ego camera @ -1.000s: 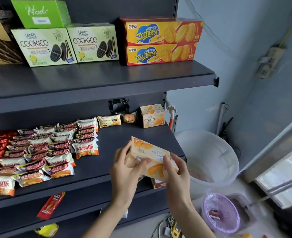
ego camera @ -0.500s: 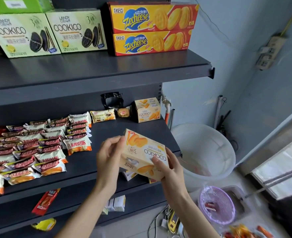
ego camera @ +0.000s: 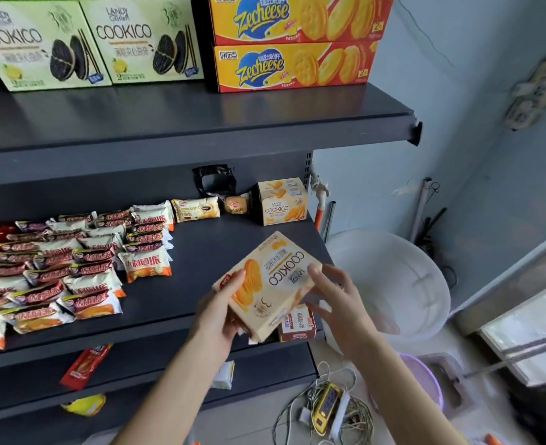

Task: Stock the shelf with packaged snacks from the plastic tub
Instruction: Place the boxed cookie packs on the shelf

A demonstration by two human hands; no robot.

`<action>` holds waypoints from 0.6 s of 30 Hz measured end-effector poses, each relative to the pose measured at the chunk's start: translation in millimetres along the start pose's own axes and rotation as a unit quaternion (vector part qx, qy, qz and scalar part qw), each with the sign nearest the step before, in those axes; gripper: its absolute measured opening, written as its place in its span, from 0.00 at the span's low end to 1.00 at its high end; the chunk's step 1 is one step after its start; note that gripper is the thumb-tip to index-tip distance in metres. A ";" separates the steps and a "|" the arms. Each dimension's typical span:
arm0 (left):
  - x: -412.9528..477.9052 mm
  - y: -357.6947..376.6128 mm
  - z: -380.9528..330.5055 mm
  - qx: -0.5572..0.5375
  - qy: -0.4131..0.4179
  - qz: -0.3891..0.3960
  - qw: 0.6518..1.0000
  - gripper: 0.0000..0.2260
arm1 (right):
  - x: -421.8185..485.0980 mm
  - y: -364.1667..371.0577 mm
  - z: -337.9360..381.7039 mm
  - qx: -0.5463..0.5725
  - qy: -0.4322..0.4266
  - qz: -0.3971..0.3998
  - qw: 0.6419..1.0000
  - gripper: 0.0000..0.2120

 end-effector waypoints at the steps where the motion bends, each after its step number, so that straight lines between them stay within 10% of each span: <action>1: 4.1 3.6 8.8 -0.033 0.011 -0.009 0.999 0.18 | 2.4 4.3 -8.2 -0.019 0.037 0.015 0.999 0.36; 7: 32.8 16.4 40.8 -0.064 0.003 0.001 0.998 0.16 | 26.5 1.3 -9.9 -0.053 0.090 0.009 0.994 0.11; 12: 74.6 -2.1 21.2 0.197 0.056 -0.016 0.979 0.23 | 71.1 -24.8 27.4 -0.230 0.074 -0.001 0.970 0.21; 15: 118.0 0.0 -5.0 0.342 0.154 0.022 0.927 0.31 | 115.5 -25.4 56.4 -0.478 0.014 0.032 0.877 0.24; 18: 171.8 3.3 -11.3 0.446 0.184 0.059 0.874 0.39 | 165.4 -20.1 64.1 -0.707 -0.053 0.086 0.700 0.26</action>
Point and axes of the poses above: each hand's wrist, its own x-axis towards the middle knuckle, its own y-axis out of the palm, z = x × y, the point moved 5 cm from there along x, towards the middle knuckle, and after that the axes turned 14 degrees about z, right-handed, at the moved point
